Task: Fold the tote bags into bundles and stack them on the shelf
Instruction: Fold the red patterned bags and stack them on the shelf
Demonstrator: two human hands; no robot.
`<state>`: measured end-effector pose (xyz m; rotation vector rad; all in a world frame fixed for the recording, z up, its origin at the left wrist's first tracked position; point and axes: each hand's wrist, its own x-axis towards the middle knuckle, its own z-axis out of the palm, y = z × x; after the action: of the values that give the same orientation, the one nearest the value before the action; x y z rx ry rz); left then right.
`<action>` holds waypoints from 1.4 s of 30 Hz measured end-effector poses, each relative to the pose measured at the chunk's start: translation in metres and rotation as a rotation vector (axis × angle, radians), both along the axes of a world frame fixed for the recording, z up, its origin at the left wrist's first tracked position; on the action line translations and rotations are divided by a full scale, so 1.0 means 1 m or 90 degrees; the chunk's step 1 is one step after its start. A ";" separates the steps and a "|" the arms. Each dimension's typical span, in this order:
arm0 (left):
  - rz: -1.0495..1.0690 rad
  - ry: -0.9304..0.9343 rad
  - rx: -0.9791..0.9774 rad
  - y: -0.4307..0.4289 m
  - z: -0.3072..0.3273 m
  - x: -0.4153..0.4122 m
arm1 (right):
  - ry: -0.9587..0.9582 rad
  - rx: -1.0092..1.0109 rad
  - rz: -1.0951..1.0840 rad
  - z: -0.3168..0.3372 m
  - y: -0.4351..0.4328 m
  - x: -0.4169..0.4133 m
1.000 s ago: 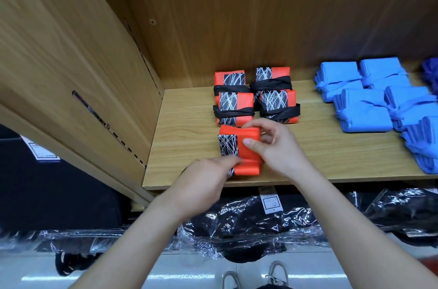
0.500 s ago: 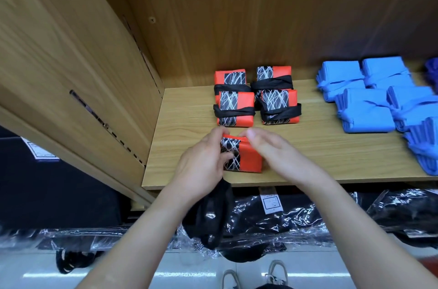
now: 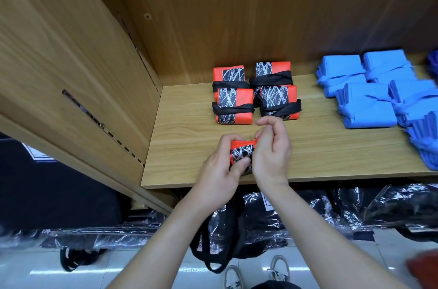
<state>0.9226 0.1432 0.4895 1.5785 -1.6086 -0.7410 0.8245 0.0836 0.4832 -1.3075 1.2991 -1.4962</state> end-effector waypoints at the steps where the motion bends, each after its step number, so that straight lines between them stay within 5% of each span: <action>1: -0.010 0.001 -0.002 0.000 -0.001 0.002 | 0.001 -0.012 0.010 0.001 0.000 -0.002; 4: -0.005 -0.080 -0.056 -0.004 -0.002 0.009 | 0.047 -0.005 0.076 0.003 -0.002 -0.008; 11: 0.025 -0.084 -0.013 -0.011 -0.002 0.017 | 0.413 0.022 0.514 0.021 -0.026 -0.059; 16: -0.016 0.174 0.185 -0.017 0.003 0.021 | 0.503 -0.040 0.534 0.033 -0.036 -0.070; 20: -0.055 0.126 0.244 -0.014 -0.002 0.034 | 0.524 -0.062 0.506 0.046 -0.031 -0.075; 25: -0.013 0.112 0.247 -0.013 0.002 0.033 | 0.887 -0.157 0.494 0.058 -0.002 -0.059; 29: -0.021 0.279 0.337 0.003 0.031 0.069 | 0.940 -0.084 0.471 0.065 -0.024 -0.072; 33: 0.035 0.674 0.212 0.028 0.049 0.100 | 0.860 -0.015 0.486 0.066 -0.043 -0.083; 35: 0.107 0.748 0.156 0.036 0.048 0.096 | 0.809 0.002 0.512 0.064 -0.045 -0.083; 38: 0.217 0.615 0.132 0.043 0.042 0.091 | 0.787 0.001 0.525 0.064 -0.047 -0.081; 42: 0.173 0.122 -0.066 0.053 0.050 0.087 | 0.813 0.010 0.549 0.069 -0.051 -0.079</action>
<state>1.0097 0.1960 0.5397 1.5612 -1.2452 -0.6310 0.7452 0.0327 0.5522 -2.5031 1.0730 0.0681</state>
